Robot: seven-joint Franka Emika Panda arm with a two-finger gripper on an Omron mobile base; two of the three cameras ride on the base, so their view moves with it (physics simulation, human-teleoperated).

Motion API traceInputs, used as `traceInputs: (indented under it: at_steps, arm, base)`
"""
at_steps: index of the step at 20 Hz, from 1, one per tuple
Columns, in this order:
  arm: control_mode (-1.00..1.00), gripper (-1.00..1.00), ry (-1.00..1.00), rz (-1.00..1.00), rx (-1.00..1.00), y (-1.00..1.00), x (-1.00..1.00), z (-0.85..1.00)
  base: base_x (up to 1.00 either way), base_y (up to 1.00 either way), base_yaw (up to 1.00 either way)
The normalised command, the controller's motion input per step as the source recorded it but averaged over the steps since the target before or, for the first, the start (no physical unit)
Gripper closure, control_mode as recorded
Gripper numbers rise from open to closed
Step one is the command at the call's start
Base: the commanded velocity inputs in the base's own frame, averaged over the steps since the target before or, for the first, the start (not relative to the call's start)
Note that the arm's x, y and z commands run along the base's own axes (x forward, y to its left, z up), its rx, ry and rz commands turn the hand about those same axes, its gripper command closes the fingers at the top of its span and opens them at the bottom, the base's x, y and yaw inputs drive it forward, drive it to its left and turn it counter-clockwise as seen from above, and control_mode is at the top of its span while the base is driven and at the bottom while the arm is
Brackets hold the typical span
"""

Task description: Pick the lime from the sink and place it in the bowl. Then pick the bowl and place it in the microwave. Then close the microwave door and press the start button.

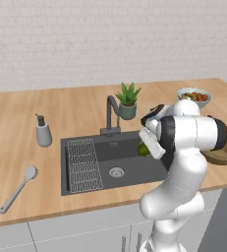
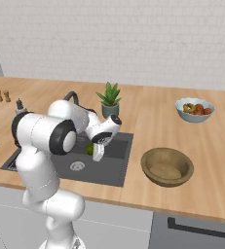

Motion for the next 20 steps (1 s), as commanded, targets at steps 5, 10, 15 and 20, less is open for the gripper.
traceInputs:
  at_steps: [5,10,15,20]
  arm:
    - [-1.0,1.0,0.0,0.0,-0.18,-0.77,-0.26,0.91]
    - [-1.0,1.0,0.0,0.0,-0.11,-0.75,-0.13,0.74]
    - [-1.0,1.0,0.04,0.0,-0.06,-0.91,0.0,0.08]
    - [-1.0,1.0,0.04,0.0,-0.03,-1.0,0.0,0.0]
  base:
    - [0.0,0.0,0.0]
    - [0.0,0.0,0.0]
    - [0.0,0.0,0.0]
    - [0.0,0.0,0.0]
